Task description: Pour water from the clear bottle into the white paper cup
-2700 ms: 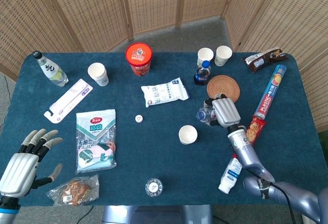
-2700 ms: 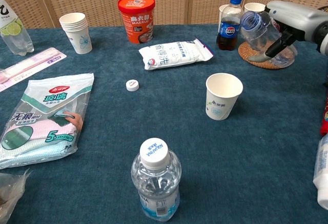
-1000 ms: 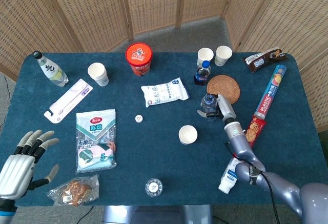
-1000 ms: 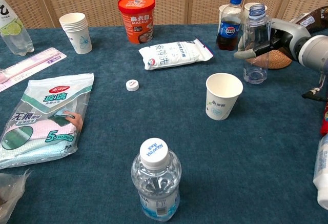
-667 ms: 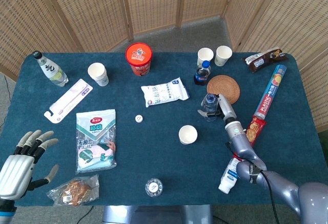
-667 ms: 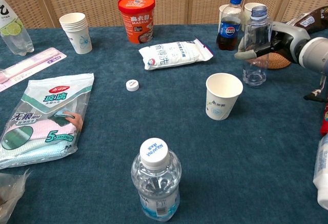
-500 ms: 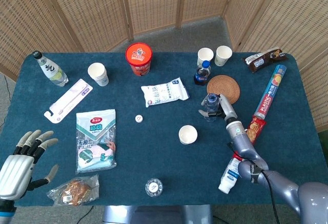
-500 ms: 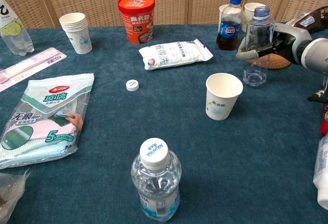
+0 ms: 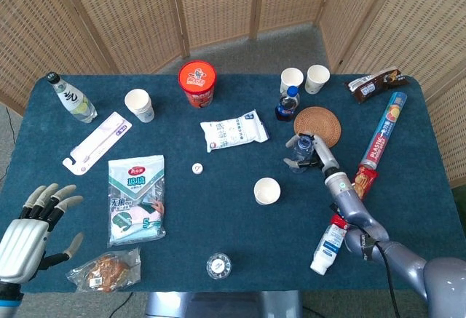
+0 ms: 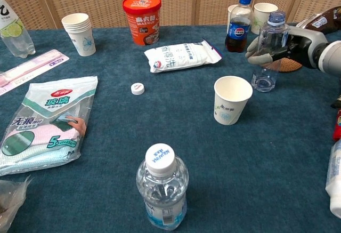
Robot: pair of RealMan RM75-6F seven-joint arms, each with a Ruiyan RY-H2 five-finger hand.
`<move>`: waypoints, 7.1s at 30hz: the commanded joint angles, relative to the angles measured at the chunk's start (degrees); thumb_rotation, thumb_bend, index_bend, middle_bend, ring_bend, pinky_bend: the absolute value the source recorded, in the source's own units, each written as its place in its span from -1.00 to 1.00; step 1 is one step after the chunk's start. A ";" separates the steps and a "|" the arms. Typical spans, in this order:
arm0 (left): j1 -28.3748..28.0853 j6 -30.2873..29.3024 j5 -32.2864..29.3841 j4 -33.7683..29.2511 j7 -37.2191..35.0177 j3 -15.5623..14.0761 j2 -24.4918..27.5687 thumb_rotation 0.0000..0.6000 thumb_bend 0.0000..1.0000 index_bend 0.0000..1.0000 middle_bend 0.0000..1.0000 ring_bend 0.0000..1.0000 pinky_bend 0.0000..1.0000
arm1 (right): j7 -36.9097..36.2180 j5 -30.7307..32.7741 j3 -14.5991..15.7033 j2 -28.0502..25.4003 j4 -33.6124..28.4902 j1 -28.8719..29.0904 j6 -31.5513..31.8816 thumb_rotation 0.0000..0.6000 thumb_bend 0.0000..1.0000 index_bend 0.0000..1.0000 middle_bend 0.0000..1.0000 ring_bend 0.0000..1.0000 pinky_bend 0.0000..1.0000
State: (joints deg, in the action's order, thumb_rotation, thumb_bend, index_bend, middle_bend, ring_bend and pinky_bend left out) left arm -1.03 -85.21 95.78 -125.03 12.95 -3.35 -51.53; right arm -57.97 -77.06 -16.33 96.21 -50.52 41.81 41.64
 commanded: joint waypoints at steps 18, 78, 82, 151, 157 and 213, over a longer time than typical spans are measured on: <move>-0.68 0.72 0.14 0.32 -0.35 0.37 -0.46 0.77 -0.17 -0.59 -0.68 -0.85 -1.00 | -5.85 -6.47 5.97 -5.98 -3.58 0.38 0.85 0.61 -0.31 -0.83 -0.71 -0.94 -1.00; -1.27 0.94 0.60 0.73 -0.77 0.50 -0.86 0.77 -0.17 -0.59 -0.68 -0.85 -1.00 | -7.36 -5.12 9.70 -12.85 -9.41 2.79 -1.98 0.09 -0.84 -1.00 -1.00 -1.00 -1.00; -1.22 0.83 0.55 0.63 -0.64 0.53 -0.92 0.76 -0.17 -0.59 -0.68 -0.85 -1.00 | -7.32 -4.83 9.55 -12.73 -9.09 2.74 -2.17 0.08 -0.84 -1.00 -1.00 -1.00 -1.00; -0.84 -0.78 1.76 3.03 -3.16 0.55 -1.94 0.76 -0.17 -0.60 -0.68 -0.87 -1.00 | 3.13 1.10 1.83 -23.75 -21.34 -1.03 7.25 0.92 -0.79 -1.00 -1.00 -1.00 -1.00; -0.95 -0.62 1.95 3.11 -3.19 0.54 -2.15 0.76 -0.17 -0.60 -0.68 -0.87 -1.00 | 5.60 1.24 2.30 -25.64 -23.27 -3.76 10.06 0.99 -0.79 -1.00 -1.00 -1.00 -1.00; 1.62 -3.60 3.20 8.76 -9.72 -1.46 -3.42 0.76 -0.17 -0.60 -0.68 -0.88 -1.00 | 60.10 1.87 12.88 -33.57 -44.00 -34.48 42.80 1.00 -0.71 -1.00 -1.00 -1.00 -1.00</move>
